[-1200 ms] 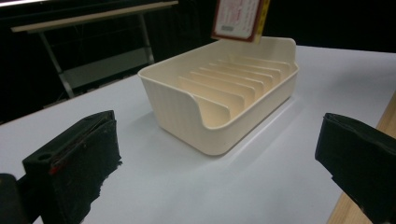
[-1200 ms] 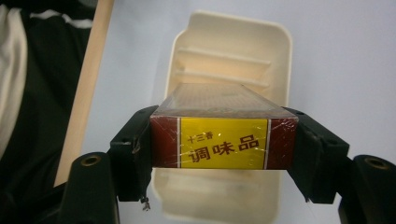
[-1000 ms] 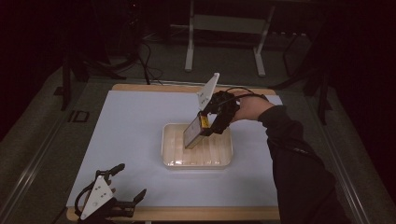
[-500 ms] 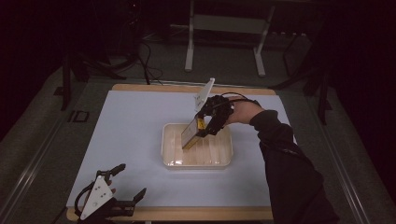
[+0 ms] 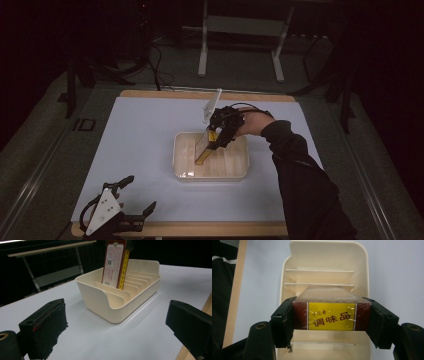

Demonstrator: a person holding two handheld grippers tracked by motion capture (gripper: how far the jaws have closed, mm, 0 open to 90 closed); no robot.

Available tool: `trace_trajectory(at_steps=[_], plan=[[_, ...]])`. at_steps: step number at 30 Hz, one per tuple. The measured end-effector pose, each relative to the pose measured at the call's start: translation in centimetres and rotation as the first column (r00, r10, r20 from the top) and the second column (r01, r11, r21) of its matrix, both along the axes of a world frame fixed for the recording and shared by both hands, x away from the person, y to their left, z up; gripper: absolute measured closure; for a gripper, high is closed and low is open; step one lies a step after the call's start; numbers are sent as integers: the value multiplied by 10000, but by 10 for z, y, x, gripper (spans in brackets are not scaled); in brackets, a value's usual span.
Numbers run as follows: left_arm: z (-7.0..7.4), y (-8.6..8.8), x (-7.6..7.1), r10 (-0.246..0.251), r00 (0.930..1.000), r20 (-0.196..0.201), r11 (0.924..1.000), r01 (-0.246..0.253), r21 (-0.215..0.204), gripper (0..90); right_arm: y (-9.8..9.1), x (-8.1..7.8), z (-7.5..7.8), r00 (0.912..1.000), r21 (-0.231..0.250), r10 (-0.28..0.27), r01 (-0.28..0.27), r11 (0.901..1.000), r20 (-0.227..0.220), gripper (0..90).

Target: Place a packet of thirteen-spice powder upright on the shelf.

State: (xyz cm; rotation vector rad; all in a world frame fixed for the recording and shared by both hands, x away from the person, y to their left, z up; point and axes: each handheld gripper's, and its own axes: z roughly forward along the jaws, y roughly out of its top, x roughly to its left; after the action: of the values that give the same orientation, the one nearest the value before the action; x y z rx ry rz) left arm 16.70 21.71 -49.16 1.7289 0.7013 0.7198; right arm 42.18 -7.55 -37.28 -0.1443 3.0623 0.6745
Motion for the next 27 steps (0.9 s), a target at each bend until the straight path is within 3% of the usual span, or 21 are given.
trace_trajectory(at_steps=[11, 19, 20, 27], plan=[[0, -1, 0, 24, 10000, -50, 10000, -24, 35, 35, 12, 0, -15, 9996, 213, -189, 193, 9996, -195, 320], [0, -1, -1, -100, 9999, 22, 9999, 100, -82, 35, 27, -4, -37, 9990, -324, -134, 120, 9994, -423, 317], [0, -1, -1, -116, 9999, 27, 9999, 116, -65, 35, 28, -4, -38, 9988, -142, -101, 94, 9999, -479, 317], [0, -1, -1, -93, 9999, 65, 9999, 93, -43, 35, 30, -5, -38, 9992, -182, -86, 79, 9998, -402, 315]])
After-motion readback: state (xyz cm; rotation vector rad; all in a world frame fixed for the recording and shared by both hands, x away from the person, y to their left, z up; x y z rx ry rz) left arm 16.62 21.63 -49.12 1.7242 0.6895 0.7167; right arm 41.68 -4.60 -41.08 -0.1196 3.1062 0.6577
